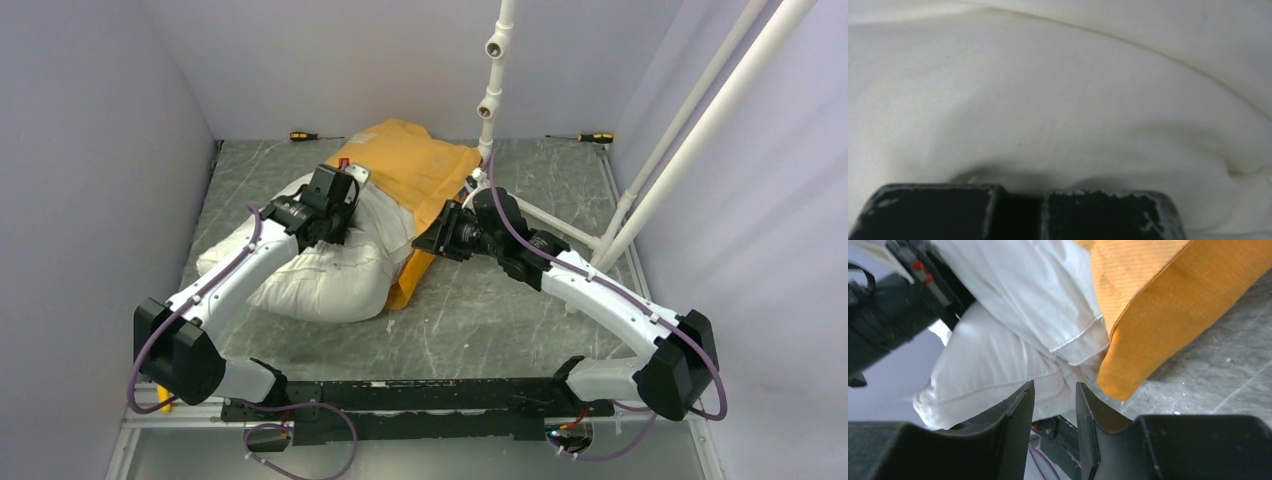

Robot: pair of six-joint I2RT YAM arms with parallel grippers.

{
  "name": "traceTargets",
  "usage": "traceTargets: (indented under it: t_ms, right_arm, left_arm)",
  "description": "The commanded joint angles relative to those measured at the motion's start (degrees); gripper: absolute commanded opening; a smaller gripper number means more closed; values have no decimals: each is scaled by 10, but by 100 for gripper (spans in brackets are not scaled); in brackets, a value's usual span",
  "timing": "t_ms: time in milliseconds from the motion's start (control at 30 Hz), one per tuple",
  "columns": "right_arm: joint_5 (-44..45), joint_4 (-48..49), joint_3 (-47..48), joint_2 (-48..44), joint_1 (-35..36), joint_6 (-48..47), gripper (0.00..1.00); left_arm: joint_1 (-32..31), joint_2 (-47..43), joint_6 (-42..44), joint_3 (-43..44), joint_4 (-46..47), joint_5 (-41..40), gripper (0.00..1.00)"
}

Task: Put the pillow into the pillowcase
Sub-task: Stuff the pillow into the pillowcase.

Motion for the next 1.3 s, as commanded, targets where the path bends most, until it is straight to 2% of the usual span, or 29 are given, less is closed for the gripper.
traceTargets:
  t_ms: [0,100,167,367,433,500,533,600,700,733,833,933,1000,1033,1133,1167,1200,1233,1267]
  right_arm:
    - [-73,165,-39,4,-18,54,38]
    - [-100,166,-35,36,-18,55,39]
    - [-91,168,-50,43,-18,68,45]
    - [19,44,-56,51,-20,46,68]
    - [62,18,-60,42,-21,38,72]
    - [86,31,-74,39,-24,38,73]
    - [86,45,-82,44,-28,37,66]
    - [89,60,-80,63,-34,33,48]
    - [83,53,-48,94,-36,2,8]
    - [69,56,-40,93,-36,-18,0]
    - [-11,73,-27,58,-40,-81,0]
    - [-210,152,-41,22,-64,-112,0]
    - [-336,212,-55,8,-70,-106,0]
    - [-371,236,-66,1,-70,-98,0]
    - [-493,387,-120,-12,-70,-29,0]
    - [-517,414,-132,-14,-70,-13,0]
    - [-522,383,-134,-16,-70,-29,0]
    - [-499,285,-121,-18,-71,-107,20]
    - [-426,169,-99,-22,-70,-167,38]
  left_arm:
    - [-7,20,-56,-30,30,48,0]
    - [-11,17,-65,-40,32,49,0]
    - [-12,16,-72,-45,29,49,0]
    - [-15,11,-84,-58,35,51,0]
    - [-17,13,-85,-56,33,52,0]
    - [-18,15,-86,-53,32,53,0]
    - [-20,16,-86,-52,32,54,0]
    - [-23,18,-88,-51,32,55,0]
    - [-28,20,-91,-49,30,55,0]
    - [-29,20,-92,-47,28,55,0]
    - [-33,16,-91,-40,25,55,0]
    - [-42,0,-85,-29,32,72,0]
    - [-52,-21,-78,-25,52,93,0]
    - [-57,-36,-76,-25,66,104,0]
    - [-71,-66,-76,-25,109,117,0]
    - [-74,-71,-78,-24,120,116,0]
    - [-78,-72,-79,-21,122,112,0]
    - [-81,-71,-81,-16,117,105,0]
    - [-83,-66,-84,-12,109,96,0]
